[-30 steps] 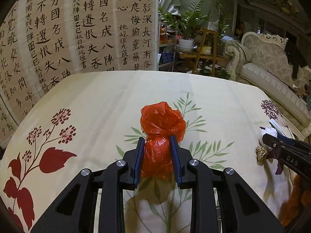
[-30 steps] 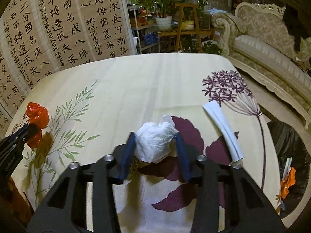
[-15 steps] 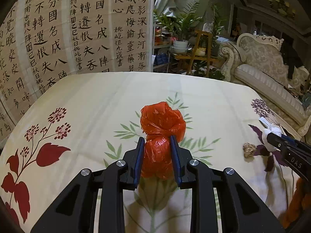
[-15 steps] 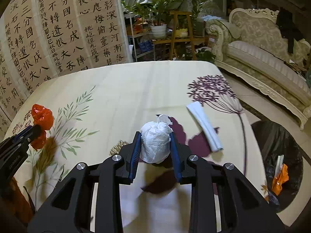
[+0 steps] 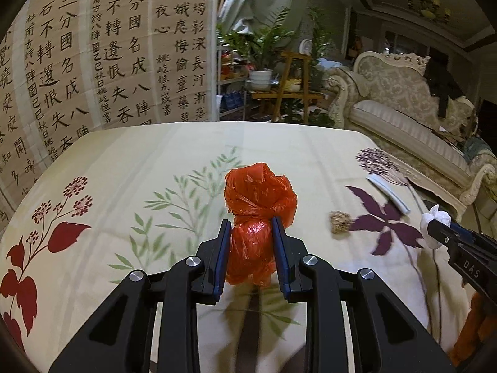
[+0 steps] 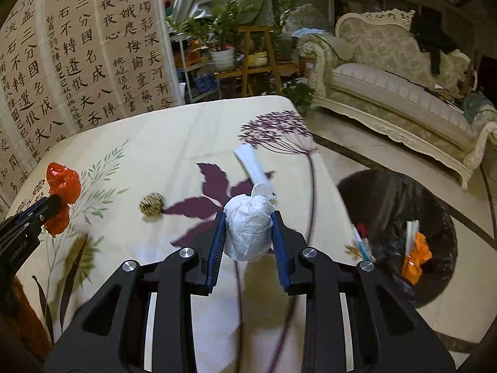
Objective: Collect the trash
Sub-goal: 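Carry the red bag and white tissue over the black bin while both tools open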
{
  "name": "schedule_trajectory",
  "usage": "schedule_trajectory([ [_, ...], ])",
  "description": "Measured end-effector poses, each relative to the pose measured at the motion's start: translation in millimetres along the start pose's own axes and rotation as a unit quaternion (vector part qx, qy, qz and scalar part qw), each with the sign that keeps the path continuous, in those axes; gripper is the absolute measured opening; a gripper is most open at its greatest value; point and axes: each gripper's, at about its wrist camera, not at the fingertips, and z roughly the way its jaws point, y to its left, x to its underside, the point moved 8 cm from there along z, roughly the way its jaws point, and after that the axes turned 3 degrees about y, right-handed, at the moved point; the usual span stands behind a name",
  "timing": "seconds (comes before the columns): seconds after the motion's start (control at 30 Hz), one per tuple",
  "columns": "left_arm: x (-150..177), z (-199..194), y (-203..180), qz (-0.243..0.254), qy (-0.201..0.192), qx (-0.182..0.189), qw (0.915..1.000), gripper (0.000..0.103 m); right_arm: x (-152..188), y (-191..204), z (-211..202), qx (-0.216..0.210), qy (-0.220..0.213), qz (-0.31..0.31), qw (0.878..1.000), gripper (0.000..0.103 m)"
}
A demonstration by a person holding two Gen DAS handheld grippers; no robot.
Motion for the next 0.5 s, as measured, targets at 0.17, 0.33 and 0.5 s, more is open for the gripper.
schedule_trajectory([
  [0.17, 5, -8, -23, 0.011, -0.004, 0.015, 0.9998, 0.027, 12, -21, -14, 0.015, -0.006, 0.011, 1.0, 0.029],
  [0.33, 9, -14, -55, 0.029, -0.007, 0.034, 0.999, 0.028, 19, -46, -25, 0.029, -0.012, 0.026, 0.999, 0.029],
  [0.5, 9, -15, -96, 0.05, -0.01, 0.061, 0.9968, 0.028, 21, -84, -36, 0.048, -0.023, 0.054, 0.997, 0.029],
])
